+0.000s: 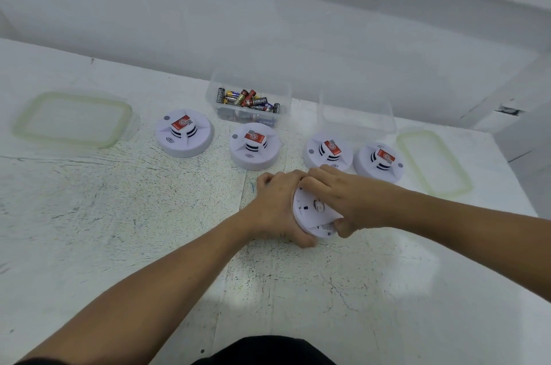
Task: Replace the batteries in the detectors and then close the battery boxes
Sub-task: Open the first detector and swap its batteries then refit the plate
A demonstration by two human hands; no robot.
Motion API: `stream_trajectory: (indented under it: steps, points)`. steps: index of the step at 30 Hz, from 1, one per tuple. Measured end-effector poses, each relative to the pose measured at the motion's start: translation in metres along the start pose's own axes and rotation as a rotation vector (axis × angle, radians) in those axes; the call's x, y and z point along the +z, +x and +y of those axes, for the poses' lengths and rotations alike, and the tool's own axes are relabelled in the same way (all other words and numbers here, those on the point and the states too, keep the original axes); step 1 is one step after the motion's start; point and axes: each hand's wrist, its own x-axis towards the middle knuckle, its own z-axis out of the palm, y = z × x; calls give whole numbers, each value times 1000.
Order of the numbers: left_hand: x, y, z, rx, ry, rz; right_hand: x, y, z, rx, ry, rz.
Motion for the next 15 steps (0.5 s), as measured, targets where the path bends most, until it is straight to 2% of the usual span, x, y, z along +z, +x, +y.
stream_trajectory:
  steps: [6,11,15]
  points:
    - [-4,-7,7,14,84,23,9,-16,10,125,464,161]
    - [-3,-10,9,34,112,39,21,-13,3,156,538,273]
    - [-2,-10,12,21,108,92,15,-10,2,168,503,214]
